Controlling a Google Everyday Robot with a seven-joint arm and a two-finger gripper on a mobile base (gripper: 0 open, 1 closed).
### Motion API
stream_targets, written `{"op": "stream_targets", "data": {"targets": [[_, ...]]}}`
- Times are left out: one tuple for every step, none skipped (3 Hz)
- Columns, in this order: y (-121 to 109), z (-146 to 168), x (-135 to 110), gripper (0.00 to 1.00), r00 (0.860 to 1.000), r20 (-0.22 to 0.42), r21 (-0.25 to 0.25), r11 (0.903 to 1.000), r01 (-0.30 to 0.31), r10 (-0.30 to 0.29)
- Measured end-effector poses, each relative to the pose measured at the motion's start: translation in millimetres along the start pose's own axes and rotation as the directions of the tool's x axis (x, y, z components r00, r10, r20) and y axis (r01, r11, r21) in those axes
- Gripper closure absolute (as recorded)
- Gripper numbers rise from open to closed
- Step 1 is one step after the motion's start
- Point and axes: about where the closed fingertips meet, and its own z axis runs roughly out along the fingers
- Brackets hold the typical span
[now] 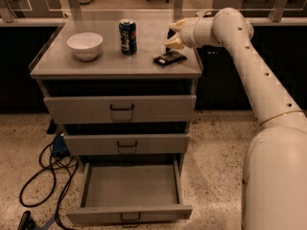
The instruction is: Pick rxbar blueberry from bottom drawer and place on counter
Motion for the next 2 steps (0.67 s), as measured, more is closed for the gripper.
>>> {"op": "stream_targets", "data": {"targets": [[0.0, 0.0, 0.0, 0.0, 1.0, 0.0, 0.0, 1.0, 0.0, 0.0], [0.1, 0.1, 0.0, 0.0, 1.0, 0.0, 0.0, 1.0, 0.0, 0.0]]}}
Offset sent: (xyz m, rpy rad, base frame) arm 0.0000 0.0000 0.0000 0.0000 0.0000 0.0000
